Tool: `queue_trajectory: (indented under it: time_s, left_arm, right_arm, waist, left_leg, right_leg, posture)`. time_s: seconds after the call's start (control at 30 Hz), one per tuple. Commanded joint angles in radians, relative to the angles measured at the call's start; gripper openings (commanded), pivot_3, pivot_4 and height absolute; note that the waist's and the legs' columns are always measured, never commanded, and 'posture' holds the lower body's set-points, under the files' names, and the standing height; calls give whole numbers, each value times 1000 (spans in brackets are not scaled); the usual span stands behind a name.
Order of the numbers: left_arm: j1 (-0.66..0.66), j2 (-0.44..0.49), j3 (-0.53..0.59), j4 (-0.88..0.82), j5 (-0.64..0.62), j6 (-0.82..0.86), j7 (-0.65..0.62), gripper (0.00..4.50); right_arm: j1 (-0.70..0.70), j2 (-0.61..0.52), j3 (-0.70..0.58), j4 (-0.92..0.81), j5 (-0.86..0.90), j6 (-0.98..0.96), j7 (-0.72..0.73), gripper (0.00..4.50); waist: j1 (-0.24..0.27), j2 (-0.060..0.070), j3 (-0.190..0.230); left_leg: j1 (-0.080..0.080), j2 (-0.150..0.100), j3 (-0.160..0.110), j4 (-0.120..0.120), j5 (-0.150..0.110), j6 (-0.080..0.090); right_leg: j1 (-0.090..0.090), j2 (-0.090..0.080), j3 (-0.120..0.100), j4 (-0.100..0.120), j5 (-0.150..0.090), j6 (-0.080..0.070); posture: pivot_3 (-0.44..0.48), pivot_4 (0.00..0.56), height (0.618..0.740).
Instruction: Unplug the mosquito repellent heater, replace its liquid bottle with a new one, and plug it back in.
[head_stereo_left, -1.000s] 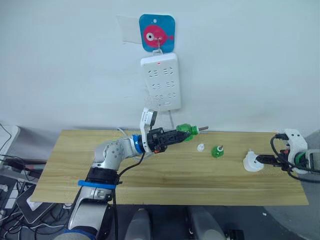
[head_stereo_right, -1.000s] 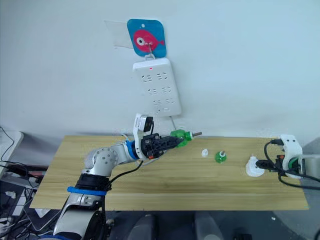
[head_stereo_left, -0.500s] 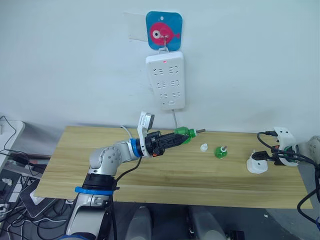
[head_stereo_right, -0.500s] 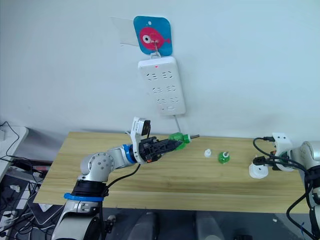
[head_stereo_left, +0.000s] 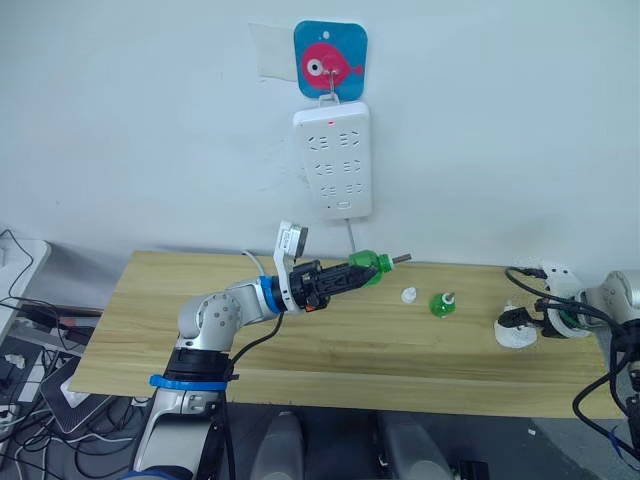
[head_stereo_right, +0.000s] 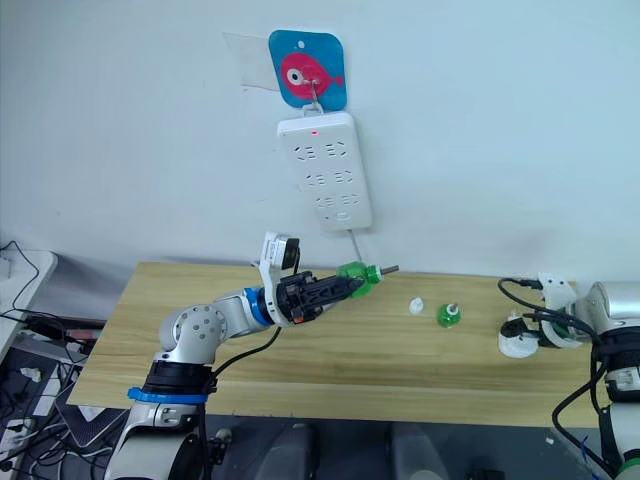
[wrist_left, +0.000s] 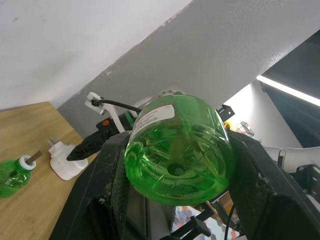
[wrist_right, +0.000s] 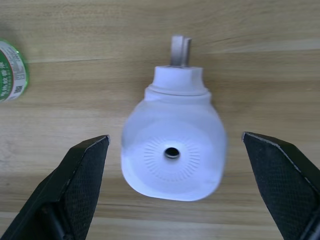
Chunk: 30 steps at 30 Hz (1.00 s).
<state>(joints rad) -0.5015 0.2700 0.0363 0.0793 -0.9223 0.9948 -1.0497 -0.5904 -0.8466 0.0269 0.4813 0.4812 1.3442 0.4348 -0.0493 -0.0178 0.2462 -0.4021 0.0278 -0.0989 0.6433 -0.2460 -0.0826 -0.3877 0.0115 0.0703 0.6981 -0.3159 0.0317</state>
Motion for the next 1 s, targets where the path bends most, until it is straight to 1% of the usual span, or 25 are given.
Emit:
queue_trajectory:
  time_s: [0.03, 0.3, 0.53, 1.0]
  left_arm:
    - [6, 0, 10, -48, -26, 3, 0, 2336]
    - [6, 3, 8, -51, -26, 5, 2, 2336]
    - [14, 6, 5, -62, -26, 7, 5, 2336]
    - [16, 10, -7, -65, -20, 14, -2, 2336]
  right_arm:
    - [4, 6, -44, 13, -33, 7, -4, 4456]
    - [-7, 35, -58, 53, -77, -14, 3, 4456]
    - [-9, 49, -61, 76, -107, -37, 24, 4456]
    - [-16, 44, -45, 138, -179, -106, 81, 4456]
  waist:
    - [0, 0, 1]
    - [0, 0, 5]
    - [0, 0, 17]
    - [-1, -1, 22]
  left_leg:
    - [0, 0, 0, 0, 0, 0]
    - [0, 0, 0, 0, 0, 0]
    - [0, 0, 0, 0, 0, 0]
    - [0, 0, 0, 0, 0, 0]
  right_leg:
    - [0, 0, 0, 0, 0, 0]
    - [0, 0, 0, 0, 0, 0]
    - [0, 0, 0, 0, 0, 0]
    - [0, -1, 0, 0, 0, 0]
  posture:
    - [17, 266, 740]
    - [25, 271, 740]
    - [28, 273, 740]
    - [29, 272, 740]
